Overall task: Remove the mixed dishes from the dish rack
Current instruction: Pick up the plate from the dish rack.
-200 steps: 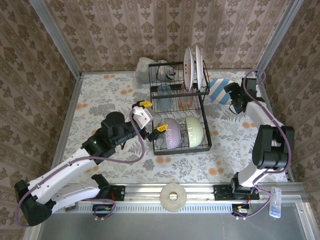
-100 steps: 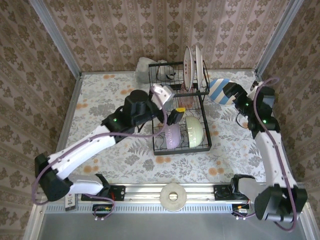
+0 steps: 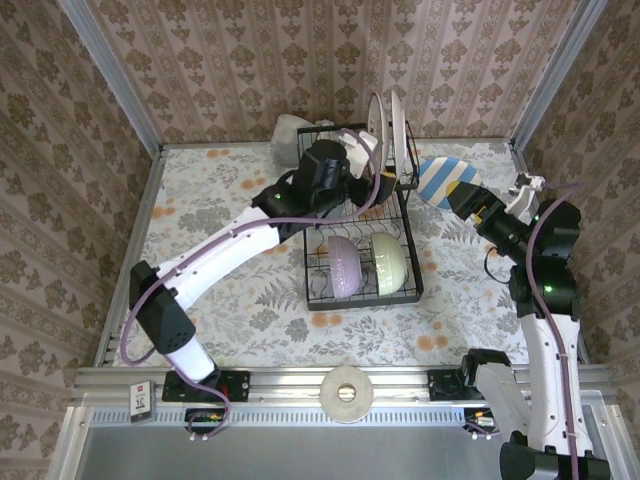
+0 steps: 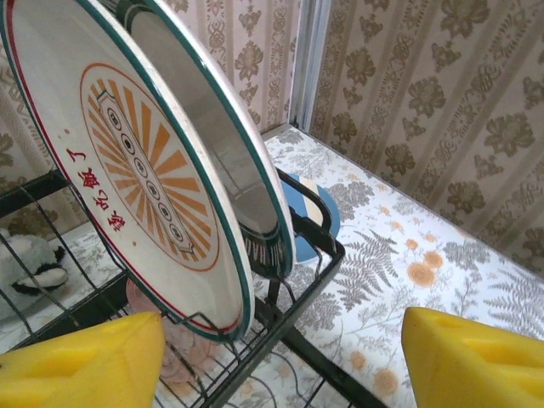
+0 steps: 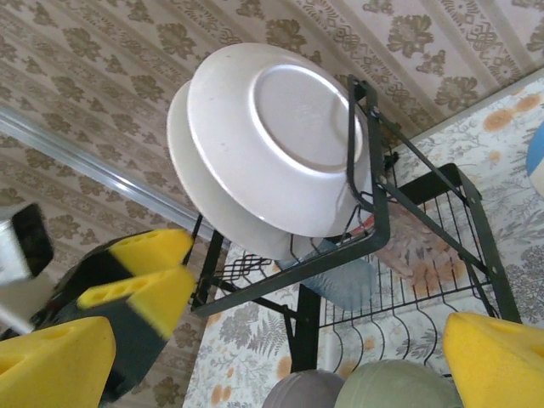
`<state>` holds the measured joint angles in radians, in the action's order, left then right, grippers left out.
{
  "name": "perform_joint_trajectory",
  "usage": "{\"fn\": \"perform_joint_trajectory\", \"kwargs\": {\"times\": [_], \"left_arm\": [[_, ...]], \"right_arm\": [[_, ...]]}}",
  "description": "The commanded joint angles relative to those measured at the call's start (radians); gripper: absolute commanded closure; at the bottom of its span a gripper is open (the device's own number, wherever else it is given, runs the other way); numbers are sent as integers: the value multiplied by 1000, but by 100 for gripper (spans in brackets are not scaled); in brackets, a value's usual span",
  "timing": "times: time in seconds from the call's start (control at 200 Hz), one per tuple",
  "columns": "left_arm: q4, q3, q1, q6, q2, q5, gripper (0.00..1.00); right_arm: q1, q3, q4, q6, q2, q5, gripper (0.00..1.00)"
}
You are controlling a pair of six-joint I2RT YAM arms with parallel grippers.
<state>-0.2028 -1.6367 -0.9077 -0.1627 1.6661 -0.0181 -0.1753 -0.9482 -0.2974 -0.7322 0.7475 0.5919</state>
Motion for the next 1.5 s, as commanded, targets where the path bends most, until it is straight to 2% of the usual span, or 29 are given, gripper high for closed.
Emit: {"fn": "perform_joint_trajectory", "kwargs": {"times": [0.0, 0.155, 0.29, 0.645, 0.965, 1.31, 1.495], "left_arm": [[-50, -71, 22, -77, 34, -31, 32], [-91, -142, 37, -101, 92, -34, 41], [-71, -164, 54, -132, 118, 23, 45], [-61, -197, 67, -157, 153, 63, 46], [-87, -267, 86, -200, 211, 96, 52], [-130, -327, 101, -212, 250, 117, 60], [-145, -356, 109, -222, 265, 134, 68]], "right_arm": [[-4, -44, -34, 20, -14, 50, 0], [-3, -44, -46, 21, -20, 54, 0], [-4, -22, -27, 6, -31, 59, 0], [-4, 5, -15, -17, -40, 60, 0], [-3, 18, -22, -21, -57, 59, 0], [-3, 42, -17, -33, -73, 56, 0], [-4, 47, -23, -29, -83, 50, 0]]}}
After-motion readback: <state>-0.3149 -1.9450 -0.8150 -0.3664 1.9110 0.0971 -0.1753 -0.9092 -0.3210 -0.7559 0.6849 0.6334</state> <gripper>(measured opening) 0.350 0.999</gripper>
